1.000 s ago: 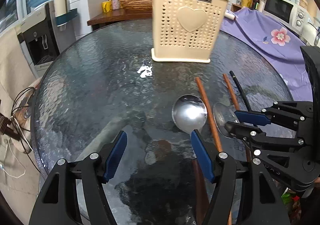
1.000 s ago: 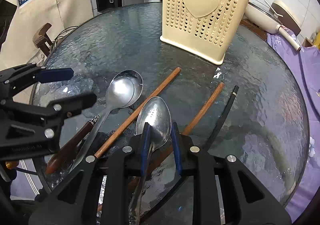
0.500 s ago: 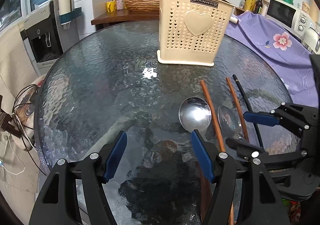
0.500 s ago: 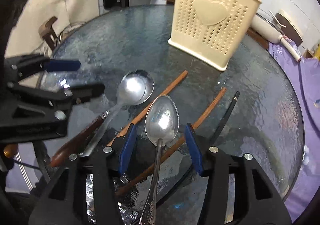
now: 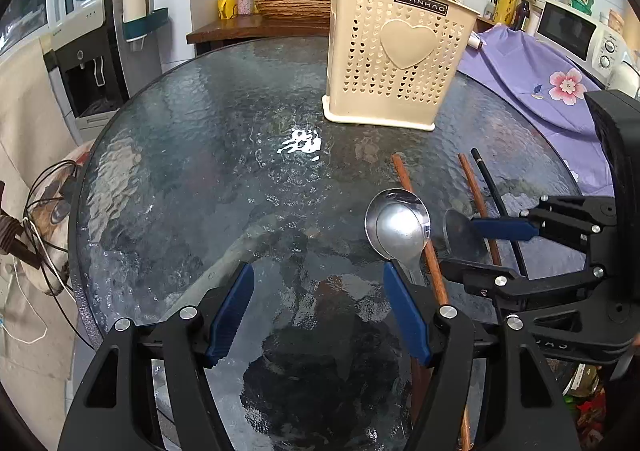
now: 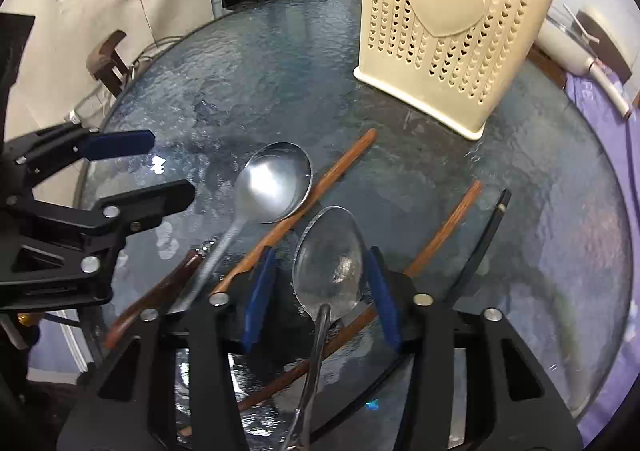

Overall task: Organize utensils
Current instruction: 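Close the left tool on the steel spoon handle while the right tool holds its spoon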

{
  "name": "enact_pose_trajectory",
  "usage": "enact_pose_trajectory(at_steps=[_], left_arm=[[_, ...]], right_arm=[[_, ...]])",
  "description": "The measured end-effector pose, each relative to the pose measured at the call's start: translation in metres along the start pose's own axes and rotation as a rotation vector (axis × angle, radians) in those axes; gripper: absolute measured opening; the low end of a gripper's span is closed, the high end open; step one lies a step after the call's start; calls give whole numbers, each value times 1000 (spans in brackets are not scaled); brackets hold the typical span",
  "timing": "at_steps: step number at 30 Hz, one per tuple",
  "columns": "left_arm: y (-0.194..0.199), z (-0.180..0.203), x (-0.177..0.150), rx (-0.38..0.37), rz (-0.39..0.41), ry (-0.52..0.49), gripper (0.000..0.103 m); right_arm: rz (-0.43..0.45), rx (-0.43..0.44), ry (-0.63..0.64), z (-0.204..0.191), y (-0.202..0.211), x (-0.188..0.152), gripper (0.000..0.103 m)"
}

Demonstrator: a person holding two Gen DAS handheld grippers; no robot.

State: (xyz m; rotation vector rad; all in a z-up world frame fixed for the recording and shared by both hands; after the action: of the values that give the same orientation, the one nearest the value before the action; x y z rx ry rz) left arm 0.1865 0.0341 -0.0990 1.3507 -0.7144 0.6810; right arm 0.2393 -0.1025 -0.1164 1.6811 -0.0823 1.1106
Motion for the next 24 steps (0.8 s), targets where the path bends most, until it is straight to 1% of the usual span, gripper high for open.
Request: enact_pose_trajectory(at_steps=[1,8,12,15,18,21,23,24], left_arm=[[-1,1,0,-1,-2,-2,65],[-5,17,1,-20,-8,-47,66],[-8,22,0,-27,-22,-63,66],[-11,30,-1,-63,-38,-65,66],[-12,39,-2,-60,-41,-108,66],[-13,44,-3,-91,-61,-119,66],[-16,47,-4,-85,-71,-135,64],[-19,48,-4,-66,-72,-148,60]], right_arm=[[0,-5,-3,-3,1,0,38],[8,-29,-51,3,5,-5,37],[54,-26,-99,15,15,-7,37],[62,-41,-116,24,19,-7,37],[72,-37,-125,28,24,-7,37],[78,-25,-120,26,26,-8,37],[81,-32,-119,24,26,-8,38],[85,-29,-123,24,26,-8,37]])
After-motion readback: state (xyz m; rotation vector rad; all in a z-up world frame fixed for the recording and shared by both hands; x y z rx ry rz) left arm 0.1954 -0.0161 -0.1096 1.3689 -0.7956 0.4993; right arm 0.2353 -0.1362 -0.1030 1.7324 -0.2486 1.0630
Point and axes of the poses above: each gripper's, at about its wrist camera, not at the fingertips, and y roughly against the way its jaws point, z to its right, x to its top, the point moved 1 cm from there along -y, roughly the way its jaws point, and after that the axes turned 12 degrees about z, right-handed, at the moved point
